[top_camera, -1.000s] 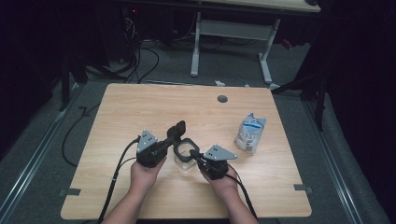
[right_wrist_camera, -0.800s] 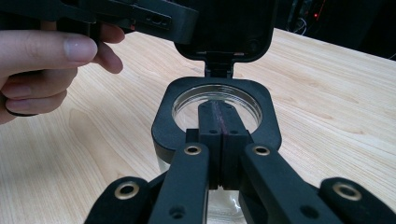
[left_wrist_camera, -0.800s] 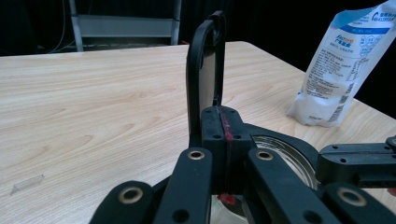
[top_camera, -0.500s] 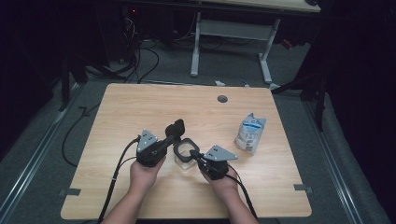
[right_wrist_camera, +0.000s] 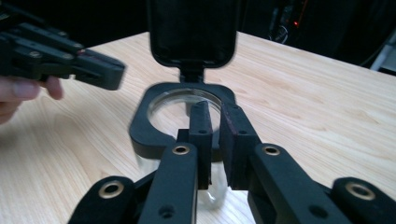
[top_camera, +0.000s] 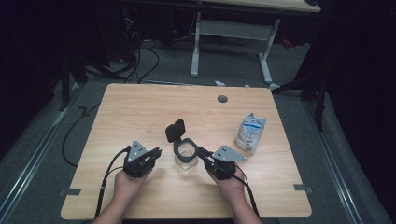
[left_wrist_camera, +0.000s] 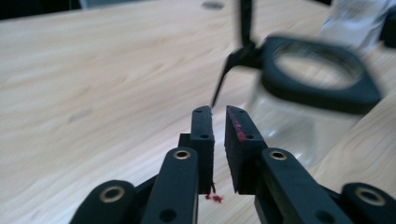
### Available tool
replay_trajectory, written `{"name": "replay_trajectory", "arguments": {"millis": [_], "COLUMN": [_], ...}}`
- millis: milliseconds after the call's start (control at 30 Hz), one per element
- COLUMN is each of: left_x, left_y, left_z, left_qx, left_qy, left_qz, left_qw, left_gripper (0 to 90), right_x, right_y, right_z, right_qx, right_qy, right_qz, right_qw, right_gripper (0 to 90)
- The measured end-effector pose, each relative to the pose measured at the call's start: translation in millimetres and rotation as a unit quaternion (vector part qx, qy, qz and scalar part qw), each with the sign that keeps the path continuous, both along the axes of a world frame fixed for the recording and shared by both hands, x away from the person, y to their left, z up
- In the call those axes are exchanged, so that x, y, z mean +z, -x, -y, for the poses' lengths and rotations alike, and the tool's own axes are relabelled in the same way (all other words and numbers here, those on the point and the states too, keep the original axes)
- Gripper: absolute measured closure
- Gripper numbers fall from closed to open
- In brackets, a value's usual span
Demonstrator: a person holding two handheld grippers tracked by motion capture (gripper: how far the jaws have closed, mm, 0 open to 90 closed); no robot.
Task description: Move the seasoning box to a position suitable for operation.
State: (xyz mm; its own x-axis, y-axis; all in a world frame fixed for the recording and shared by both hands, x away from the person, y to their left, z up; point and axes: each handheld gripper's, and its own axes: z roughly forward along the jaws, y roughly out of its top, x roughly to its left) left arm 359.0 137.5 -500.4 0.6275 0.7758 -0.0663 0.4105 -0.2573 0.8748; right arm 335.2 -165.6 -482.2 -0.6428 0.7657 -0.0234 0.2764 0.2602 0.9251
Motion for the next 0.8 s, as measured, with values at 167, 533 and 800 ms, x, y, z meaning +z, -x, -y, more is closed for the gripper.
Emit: {"name": "replay_trajectory", "arguments": {"millis": [167, 533, 800], "left_x": [-11.7, -23.7, -19.9], "left_y": [-1.8, 2.8, 6.4], "left_z": [-23.8, -58.8, -69.4], "left_qx": [0.023, 0.045, 0.035], "left_qy": [-0.033, -0.047, -0.014], "left_qz": [-0.012, -0.022, -0.018], "left_qw": [0.9991, 0.9976, 0.9991], "left_gripper": [70.8, 49.0, 42.3], "right_x": [-2.7, -14.5, -29.1], "right_y": [0.7, 6.2, 18.4], "right_z": [10.5, 54.9, 116.7], "right_qx": [-0.016, -0.091, -0.179], "right_qy": [0.002, 0.008, 0.006], "right_qz": [-0.005, -0.032, -0.061], "right_qw": [0.9999, 0.9953, 0.982], "right_gripper": [77.9, 61.4, 50.5]}}
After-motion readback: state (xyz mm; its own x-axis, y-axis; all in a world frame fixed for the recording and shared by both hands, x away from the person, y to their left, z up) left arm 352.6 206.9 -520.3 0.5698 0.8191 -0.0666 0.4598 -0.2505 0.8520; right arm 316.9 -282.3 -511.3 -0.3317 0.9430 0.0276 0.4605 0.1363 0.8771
